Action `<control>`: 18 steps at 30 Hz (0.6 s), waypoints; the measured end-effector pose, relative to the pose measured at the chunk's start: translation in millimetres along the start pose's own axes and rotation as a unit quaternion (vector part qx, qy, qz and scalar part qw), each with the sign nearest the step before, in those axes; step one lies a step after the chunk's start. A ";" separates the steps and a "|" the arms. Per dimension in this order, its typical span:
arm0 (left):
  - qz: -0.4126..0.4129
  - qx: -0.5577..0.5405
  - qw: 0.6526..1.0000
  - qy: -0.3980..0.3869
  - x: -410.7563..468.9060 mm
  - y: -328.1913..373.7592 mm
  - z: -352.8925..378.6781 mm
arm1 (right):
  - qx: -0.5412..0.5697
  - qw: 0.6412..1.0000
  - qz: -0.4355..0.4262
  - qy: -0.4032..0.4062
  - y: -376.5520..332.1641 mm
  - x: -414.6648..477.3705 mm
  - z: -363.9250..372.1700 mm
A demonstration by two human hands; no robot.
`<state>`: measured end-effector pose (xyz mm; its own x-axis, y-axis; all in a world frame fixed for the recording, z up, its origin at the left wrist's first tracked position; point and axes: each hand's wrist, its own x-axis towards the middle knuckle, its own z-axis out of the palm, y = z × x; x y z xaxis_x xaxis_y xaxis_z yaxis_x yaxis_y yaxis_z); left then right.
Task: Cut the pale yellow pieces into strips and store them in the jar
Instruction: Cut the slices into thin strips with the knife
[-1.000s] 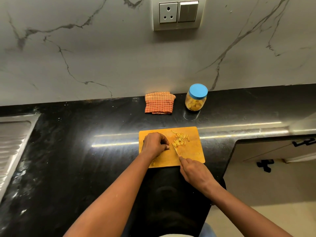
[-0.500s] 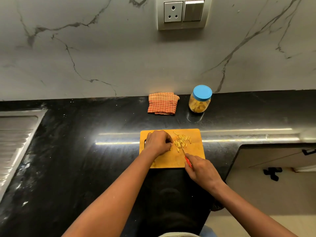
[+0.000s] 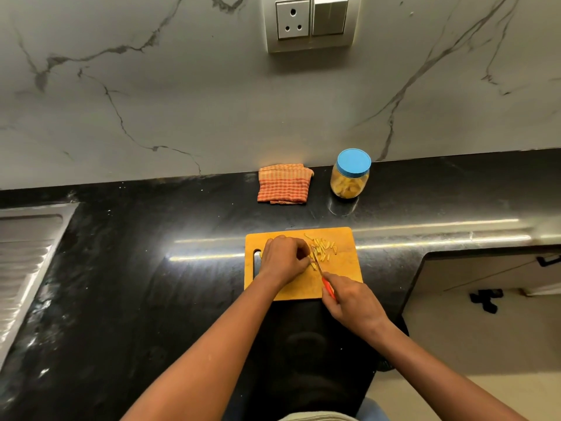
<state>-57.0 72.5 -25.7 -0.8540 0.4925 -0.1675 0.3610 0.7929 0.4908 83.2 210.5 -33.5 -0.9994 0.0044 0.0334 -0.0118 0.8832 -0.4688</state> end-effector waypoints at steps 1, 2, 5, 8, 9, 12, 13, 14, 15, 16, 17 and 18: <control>0.002 -0.005 1.000 -0.001 -0.4 -0.4 -1.8 | 0.003 1.000 0.000 0.001 -0.2 0.5 -0.1; 0.003 -0.010 1.000 -0.004 -0.9 -1.7 -3.4 | 0.007 1.000 0.000 0.003 -0.3 0.9 0.0; -0.007 -0.019 1.000 -0.013 -1.1 -7.2 -8.0 | 0.013 1.000 -0.004 -0.002 -1.3 -0.1 1.1; -0.023 -0.026 0.999 -0.018 1.5 -14.1 -10.8 | 0.017 1.000 0.000 -0.020 -2.4 -1.3 1.9; -0.028 -0.026 0.999 -0.017 2.3 -15.3 -12.0 | 0.019 0.999 0.002 -0.028 -3.1 -1.1 1.8; -0.045 -0.031 0.998 -0.007 4.0 -17.4 -13.6 | 0.020 0.999 0.007 -0.047 -5.1 1.2 1.9; -0.047 -0.032 0.998 -0.006 4.2 -17.8 -13.3 | 0.020 0.999 0.007 -0.050 -5.6 1.9 1.9; -0.048 -0.032 0.998 -0.006 4.0 -17.9 -13.0 | 0.021 0.998 0.006 -0.052 -5.7 2.7 1.9; -0.047 -0.033 0.998 -0.007 3.6 -17.9 -12.7 | 0.022 0.998 0.006 -0.054 -5.5 3.7 2.3; -0.045 -0.034 0.998 -0.005 3.4 -18.4 -12.0 | 0.021 0.998 0.007 -0.056 -5.4 4.8 2.5; -0.041 -0.032 0.999 -0.001 3.2 -18.8 -11.3 | 0.019 0.998 0.008 -0.058 -5.5 6.4 2.6; -0.037 -0.027 0.999 0.005 3.1 -18.8 -10.8 | 0.017 0.998 0.007 -0.060 -5.9 8.2 2.4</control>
<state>-70.5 55.3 -26.2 -0.8818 0.4286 -0.1968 0.2758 0.8071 0.5220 75.0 204.2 -32.5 -0.9961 -0.0416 -0.0779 0.0027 0.8671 -0.4981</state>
